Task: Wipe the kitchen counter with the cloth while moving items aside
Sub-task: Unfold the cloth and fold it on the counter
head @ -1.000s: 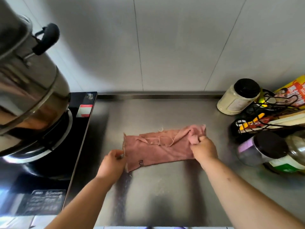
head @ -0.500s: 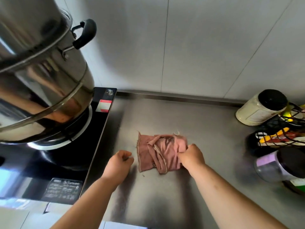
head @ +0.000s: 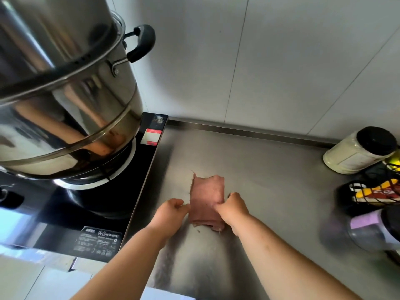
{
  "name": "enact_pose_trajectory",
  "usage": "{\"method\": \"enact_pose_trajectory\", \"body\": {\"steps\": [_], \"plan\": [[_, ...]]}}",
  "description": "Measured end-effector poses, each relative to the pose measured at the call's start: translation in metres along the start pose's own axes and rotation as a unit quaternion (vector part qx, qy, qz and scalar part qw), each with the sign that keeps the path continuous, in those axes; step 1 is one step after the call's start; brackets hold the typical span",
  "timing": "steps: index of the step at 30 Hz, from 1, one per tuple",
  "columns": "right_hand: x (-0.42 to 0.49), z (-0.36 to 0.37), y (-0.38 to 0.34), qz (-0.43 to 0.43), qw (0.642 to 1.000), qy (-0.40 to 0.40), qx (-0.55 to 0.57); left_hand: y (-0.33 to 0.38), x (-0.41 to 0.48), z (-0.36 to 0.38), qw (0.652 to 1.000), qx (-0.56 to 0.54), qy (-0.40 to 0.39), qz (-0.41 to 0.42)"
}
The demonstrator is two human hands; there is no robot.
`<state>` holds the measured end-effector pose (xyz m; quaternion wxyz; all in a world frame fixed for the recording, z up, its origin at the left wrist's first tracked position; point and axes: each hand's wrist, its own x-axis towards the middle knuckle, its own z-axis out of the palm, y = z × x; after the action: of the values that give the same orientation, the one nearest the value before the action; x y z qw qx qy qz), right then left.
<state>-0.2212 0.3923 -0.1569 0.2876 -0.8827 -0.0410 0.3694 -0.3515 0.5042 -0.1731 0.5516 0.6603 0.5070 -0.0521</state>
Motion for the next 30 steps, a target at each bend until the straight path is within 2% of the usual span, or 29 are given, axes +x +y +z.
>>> {"method": "enact_pose_trajectory", "body": {"steps": [2, 5, 8, 10, 12, 14, 18, 20, 25, 30], "plan": [[-0.005, 0.004, -0.003, 0.021, 0.986, -0.085, 0.141, 0.003, -0.003, 0.001, 0.999, -0.036, -0.038, -0.007], [-0.016, 0.004, -0.014, 0.02, 0.933, -0.206, 0.294, 0.01, -0.011, -0.001, 0.991, -0.119, -0.057, -0.029], [-0.032, -0.006, -0.023, -0.024, 0.898, -0.28, 0.338, 0.02, -0.029, -0.011, 0.948, -0.285, -0.133, -0.049], [-0.038, -0.014, -0.026, -0.06, 0.881, -0.322, 0.341, 0.027, -0.042, -0.02, 0.92, -0.363, -0.149, -0.014], [-0.044, -0.014, -0.033, -0.075, 0.874, -0.347, 0.331, 0.027, -0.055, -0.032, 0.908, -0.409, -0.092, 0.018], [-0.047, -0.01, -0.038, -0.075, 0.891, -0.325, 0.31, 0.026, -0.07, -0.042, 0.902, -0.429, -0.022, 0.03], [-0.044, 0.005, -0.047, -0.037, 0.929, -0.213, 0.3, 0.015, -0.092, -0.068, 0.872, -0.48, 0.085, 0.047], [-0.042, 0.015, -0.051, -0.033, 0.939, -0.188, 0.287, 0.004, -0.105, -0.088, 0.852, -0.503, 0.137, 0.047], [-0.04, 0.034, -0.058, -0.035, 0.953, -0.169, 0.247, -0.035, -0.122, -0.141, 0.788, -0.544, 0.289, 0.01], [-0.043, 0.049, -0.063, -0.048, 0.959, -0.179, 0.214, -0.064, -0.11, -0.195, 0.757, -0.536, 0.374, -0.034]]}}
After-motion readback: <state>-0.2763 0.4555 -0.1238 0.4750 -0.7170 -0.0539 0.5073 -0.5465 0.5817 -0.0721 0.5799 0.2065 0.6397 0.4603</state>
